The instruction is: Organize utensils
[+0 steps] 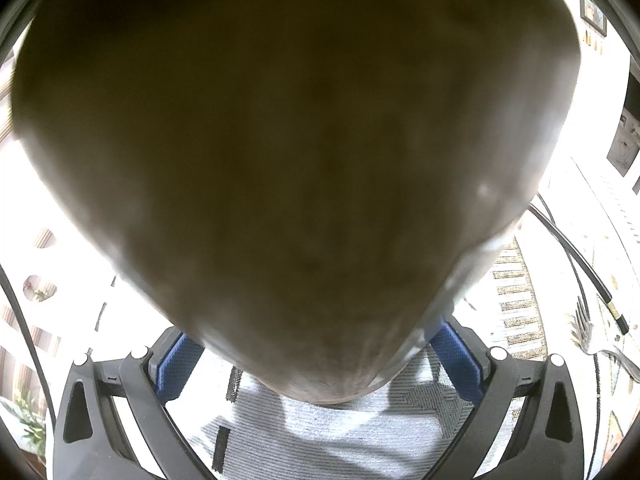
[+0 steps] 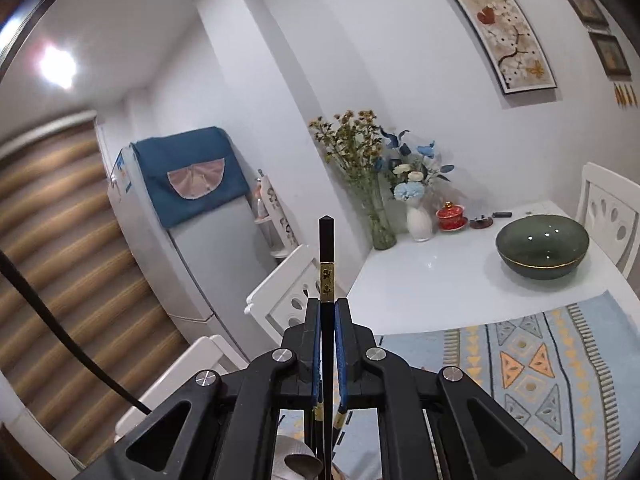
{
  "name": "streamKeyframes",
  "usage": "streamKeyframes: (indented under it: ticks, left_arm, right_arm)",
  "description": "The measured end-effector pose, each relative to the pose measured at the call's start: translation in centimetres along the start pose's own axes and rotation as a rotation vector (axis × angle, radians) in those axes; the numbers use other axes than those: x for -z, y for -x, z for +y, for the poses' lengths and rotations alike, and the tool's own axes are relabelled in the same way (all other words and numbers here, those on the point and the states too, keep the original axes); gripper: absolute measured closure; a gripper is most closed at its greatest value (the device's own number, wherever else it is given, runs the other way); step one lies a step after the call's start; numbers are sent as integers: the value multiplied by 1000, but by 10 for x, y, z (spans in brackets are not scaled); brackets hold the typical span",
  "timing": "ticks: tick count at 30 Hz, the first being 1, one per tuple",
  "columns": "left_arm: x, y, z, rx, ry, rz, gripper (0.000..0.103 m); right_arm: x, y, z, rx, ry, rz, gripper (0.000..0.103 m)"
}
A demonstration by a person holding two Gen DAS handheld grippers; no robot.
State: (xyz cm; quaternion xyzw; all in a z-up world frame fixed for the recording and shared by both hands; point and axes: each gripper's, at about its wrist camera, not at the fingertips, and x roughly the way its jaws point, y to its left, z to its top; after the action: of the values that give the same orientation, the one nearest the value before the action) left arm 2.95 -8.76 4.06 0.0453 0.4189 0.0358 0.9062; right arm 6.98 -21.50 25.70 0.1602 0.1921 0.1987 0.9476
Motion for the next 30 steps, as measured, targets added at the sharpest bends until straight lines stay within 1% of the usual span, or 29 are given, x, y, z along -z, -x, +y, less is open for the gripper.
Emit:
streamKeyframes:
  ticks: [1,3,6,11,13,15,16,17,18,20,22,25,27,30]
  left_arm:
    - [-1,0,-1,-1,0,0,0]
    - [-1,0,-2,-1,-1,0,0]
    - [-1,0,-2,-1,-1,0,0]
    - [-1,0,-2,-1,0,0,0]
    - [-1,0,-2,-1,0,0,0]
    - [-1,0,-2,-1,0,0,0]
    - [0,-1,-3,-2,-3,4,0]
    - [-1,-2,-4,-4,-7,9,0]
    - [-1,-2,-5,-4,-8,10,0]
    - [0,-4,-6,-3,-7,10,0]
    - [0,-4,-6,-4,-8,9,0]
    - [0,-6,-7,-5,-8,9,0]
    - [0,-6,-6,-4,-8,9,0]
    - [0,-6,-6,-5,-9,9,0]
  right_arm:
    - [3,-4,3,-14,-1,10,97]
    - [10,-6,4,-11,14,6,97]
    - [18,-7,12,-12,86,2,97]
    - [28,-1,21,-26,161,-16,97]
    - [31,1,22,-34,178,-9,97]
    - [31,0,23,-36,190,32,91]
    - [29,-1,22,-28,192,60,74]
    - [26,1,21,-24,185,78,52]
    - [23,5,18,-24,175,68,47]
    - [9,23,12,-30,158,23,47]
    - [-5,39,8,-6,143,-12,47]
    - [-32,70,-9,-2,81,-82,47]
    - [-49,92,-21,20,59,-128,47]
    - [-67,118,-36,71,82,-162,38]
